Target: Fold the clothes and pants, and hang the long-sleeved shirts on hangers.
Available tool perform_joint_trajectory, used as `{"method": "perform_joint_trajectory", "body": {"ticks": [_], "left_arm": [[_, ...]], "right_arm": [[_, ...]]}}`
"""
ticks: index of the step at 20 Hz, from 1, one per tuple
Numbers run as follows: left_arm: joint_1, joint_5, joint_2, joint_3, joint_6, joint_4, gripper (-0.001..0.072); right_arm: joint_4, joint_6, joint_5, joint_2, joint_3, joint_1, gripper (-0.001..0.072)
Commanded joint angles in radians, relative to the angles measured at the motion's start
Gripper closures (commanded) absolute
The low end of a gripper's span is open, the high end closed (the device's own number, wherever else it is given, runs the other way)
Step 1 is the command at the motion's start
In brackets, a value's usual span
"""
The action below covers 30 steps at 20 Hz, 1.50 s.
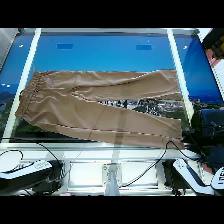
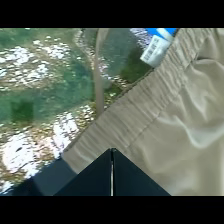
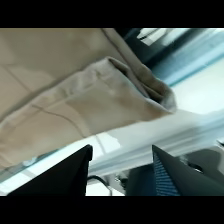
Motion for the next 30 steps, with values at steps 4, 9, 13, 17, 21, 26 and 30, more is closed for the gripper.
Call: {"method": "perform_joint_trajectory", "body": {"ticks": [4,9,13,17,21,26,30], "left_arm": [[-0.016,0.001,-0.004,-0.004,0.000,-0.023,0.0679],[-0.045,0.001,-0.006,-0.004,0.000,-0.022,0.0678],[-0.077,0.001,-0.018,-0.004,0.000,-0.022,0.0678],[-0.102,0.001,-0.023,-0.004,0.000,-0.023,0.0678],[-0.107,0.001,-0.023,-0.004,0.000,-0.022,0.0678],[-0.107,0.001,-0.023,-0.004,0.001,-0.022,0.0678],[-0.107,0.000,-0.033,-0.004,0.000,-0.022,0.0678]], "right_arm": [[0.090,0.075,-0.085,-0.134,0.024,0.000,0.0261],[0.056,0.165,-0.109,-0.198,0.090,0.002,0.0270],[0.034,0.194,-0.093,-0.273,0.097,0.002,0.0270],[0.036,0.217,-0.129,-0.320,0.097,0.002,0.0333],[0.035,0.217,-0.119,-0.327,0.097,0.002,0.0442],[0.036,0.190,-0.068,-0.327,0.097,0.002,0.0518],[0.097,0.062,-0.004,-0.326,0.097,0.002,0.0698]]}}
